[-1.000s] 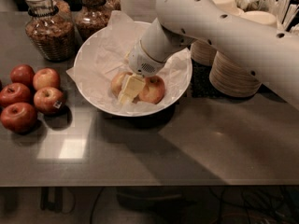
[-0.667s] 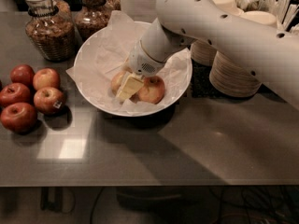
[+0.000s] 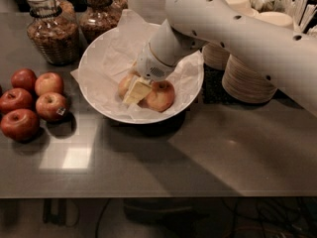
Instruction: Pick apple from white bowl
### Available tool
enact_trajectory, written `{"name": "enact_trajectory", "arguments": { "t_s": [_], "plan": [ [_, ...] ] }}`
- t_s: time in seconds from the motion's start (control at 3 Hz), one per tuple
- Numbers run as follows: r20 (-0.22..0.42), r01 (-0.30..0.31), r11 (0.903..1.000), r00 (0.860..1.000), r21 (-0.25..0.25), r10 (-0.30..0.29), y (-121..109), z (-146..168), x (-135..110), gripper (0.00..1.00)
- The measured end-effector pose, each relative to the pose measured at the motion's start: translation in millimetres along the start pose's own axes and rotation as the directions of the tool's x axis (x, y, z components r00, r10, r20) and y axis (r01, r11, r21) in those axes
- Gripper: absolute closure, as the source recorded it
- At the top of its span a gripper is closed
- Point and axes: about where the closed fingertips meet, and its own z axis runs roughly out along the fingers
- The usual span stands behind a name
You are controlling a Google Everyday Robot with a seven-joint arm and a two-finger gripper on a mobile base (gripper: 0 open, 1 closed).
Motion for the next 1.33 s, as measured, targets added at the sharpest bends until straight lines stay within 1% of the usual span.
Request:
{"name": "enact_trajectory", "arguments": {
  "t_s": [0.33, 0.67, 1.0, 1.33],
  "plan": [
    [0.000, 0.000, 1.0000, 1.000, 0.000, 0.000, 0, 0, 0, 1.00],
    [0.028, 0.016, 0.9998, 0.999, -0.011, -0.016, 6, -3, -5, 1.00],
    [0.114, 0.082, 0.9966, 0.990, 0.004, -0.082, 14, -40, -27, 1.00],
    [0.179, 0.178, 0.9820, 0.966, 0.063, -0.187, 24, -98, -52, 1.00]
  ]
}}
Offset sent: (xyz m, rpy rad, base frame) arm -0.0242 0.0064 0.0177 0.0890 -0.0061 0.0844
